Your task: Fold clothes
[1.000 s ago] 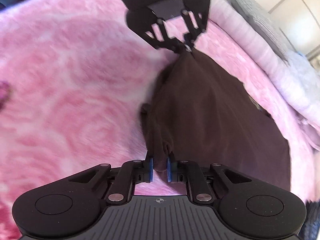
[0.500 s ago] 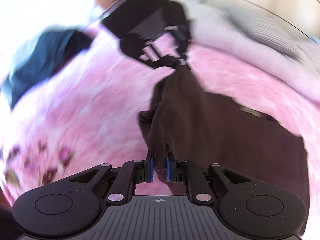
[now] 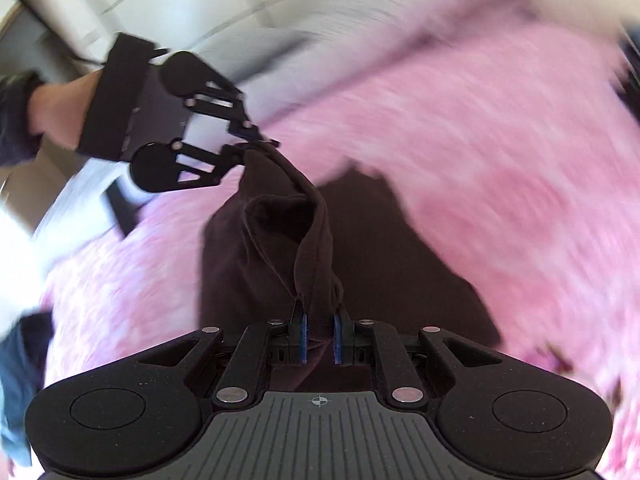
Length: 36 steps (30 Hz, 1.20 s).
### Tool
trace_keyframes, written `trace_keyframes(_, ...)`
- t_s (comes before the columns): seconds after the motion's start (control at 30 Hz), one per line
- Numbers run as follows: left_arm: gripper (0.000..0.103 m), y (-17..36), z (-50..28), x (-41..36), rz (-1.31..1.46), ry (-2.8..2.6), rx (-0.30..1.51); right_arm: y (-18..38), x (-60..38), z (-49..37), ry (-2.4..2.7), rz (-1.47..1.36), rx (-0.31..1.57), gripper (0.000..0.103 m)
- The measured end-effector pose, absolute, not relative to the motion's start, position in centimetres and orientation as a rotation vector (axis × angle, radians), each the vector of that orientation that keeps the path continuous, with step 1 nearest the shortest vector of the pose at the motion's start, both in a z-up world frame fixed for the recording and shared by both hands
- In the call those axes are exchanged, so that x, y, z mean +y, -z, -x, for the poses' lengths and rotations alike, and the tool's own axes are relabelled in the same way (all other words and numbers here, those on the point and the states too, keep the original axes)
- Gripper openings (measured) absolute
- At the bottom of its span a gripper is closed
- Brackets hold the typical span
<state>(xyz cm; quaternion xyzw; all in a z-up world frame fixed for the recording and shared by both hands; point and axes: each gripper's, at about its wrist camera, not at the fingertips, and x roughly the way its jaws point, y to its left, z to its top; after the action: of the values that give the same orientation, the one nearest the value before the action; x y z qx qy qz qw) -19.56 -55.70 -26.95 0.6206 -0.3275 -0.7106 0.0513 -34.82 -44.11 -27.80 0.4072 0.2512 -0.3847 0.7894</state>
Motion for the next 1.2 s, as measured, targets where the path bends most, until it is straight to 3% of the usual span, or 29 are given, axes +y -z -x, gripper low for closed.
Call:
trace_keyframes(0.17,0.009,31.0,24.0,-57.8,-1.992,2.190,-0.985,31.1,-46.5,39.7,0.881,-1.080,0.497,0.011)
trace_keyframes(0.33,0.020,33.1,24.4,-59.0,-2.047,2.156,-0.935,32.5,-47.3,41.9,0.922,-1.205,0.442,0.012)
trace_keyframes(0.43,0.029,32.5,23.7,-59.9,-2.005,2.117,-0.840,32.3,-47.4,43.1,1.021,-1.195,0.435,0.020)
trace_keyframes(0.57,0.030,31.7,22.7,-61.2,-1.944,2.061,-0.714,30.4,-47.0,43.7,1.181,-1.102,0.509,0.021)
trace_keyframes(0.77,0.029,27.6,18.9,-61.8,-1.721,2.072,-0.311,26.3,-46.7,39.9,1.100,-0.842,0.491,0.021)
trace_keyframes(1.0,0.029,28.4,19.2,-61.9,-1.538,2.230,0.085,27.7,-49.5,32.9,0.903,-0.743,0.520,0.021)
trace_keyframes(1.2,0.033,30.9,20.9,-64.7,-1.528,2.200,0.214,31.6,-52.0,34.6,0.952,-0.880,0.564,0.021)
